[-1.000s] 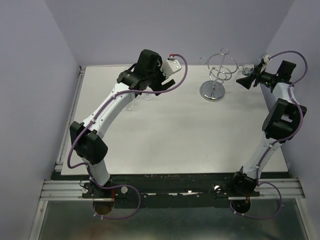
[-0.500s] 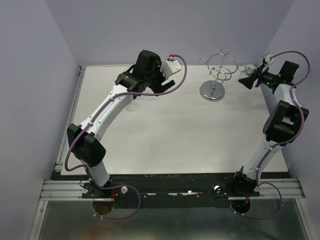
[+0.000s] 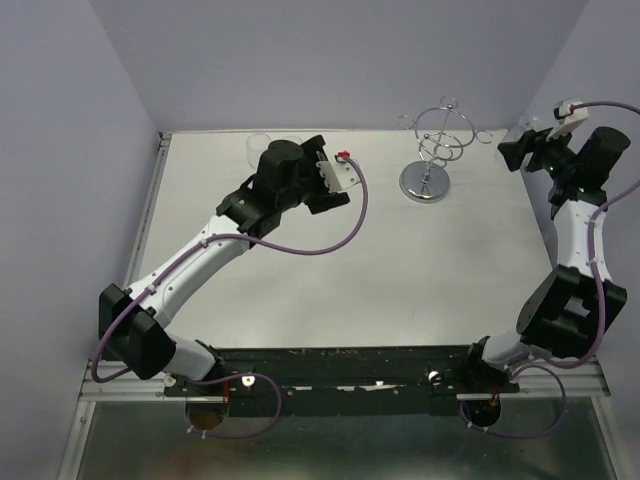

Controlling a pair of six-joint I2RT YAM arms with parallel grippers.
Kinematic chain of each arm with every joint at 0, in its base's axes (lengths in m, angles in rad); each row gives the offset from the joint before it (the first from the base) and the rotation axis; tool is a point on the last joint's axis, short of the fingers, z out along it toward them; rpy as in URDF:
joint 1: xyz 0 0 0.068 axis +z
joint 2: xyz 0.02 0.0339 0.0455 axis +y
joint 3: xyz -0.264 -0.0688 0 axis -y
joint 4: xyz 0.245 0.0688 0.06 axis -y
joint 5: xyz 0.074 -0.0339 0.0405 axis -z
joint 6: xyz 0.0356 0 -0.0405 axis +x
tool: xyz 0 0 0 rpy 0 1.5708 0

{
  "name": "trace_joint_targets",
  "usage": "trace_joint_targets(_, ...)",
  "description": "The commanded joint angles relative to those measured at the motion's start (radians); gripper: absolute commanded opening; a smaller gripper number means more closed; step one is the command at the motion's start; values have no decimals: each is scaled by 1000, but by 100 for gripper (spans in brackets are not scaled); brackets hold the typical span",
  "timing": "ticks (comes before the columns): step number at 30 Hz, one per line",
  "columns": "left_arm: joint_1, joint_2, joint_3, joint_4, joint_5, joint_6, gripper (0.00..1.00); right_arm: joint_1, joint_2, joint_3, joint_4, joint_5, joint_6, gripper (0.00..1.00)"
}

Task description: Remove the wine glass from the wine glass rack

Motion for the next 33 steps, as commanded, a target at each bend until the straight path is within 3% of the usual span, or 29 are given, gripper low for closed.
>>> trace_joint_targets(1,2,-75,-70,244,44,95,99,9,-194,-61,168,148,245,1)
trace_joint_targets(5,3,-78,-110,325,75,98,99,40,-308,-97,134,101,342,1)
trace_joint_targets(10,-1,-54,-112,400,147,0,99,109,-340,-101,126,-149,515,1)
trace_joint_targets(14,-1,-29,-69,359,248,-35,98,256,-331,-83,115,-312,543,3)
trace_joint_targets(20,-12,-61,-113,374,268,-34,98,425,-295,-40,129,-387,578,2)
trace_joint_targets(28,-27,-111,-149,377,185,-39,99,546,-147,139,203,-92,814,1)
trace_joint_targets(33,-52,-137,-155,437,51,-55,99,615,-61,312,24,262,1141,1)
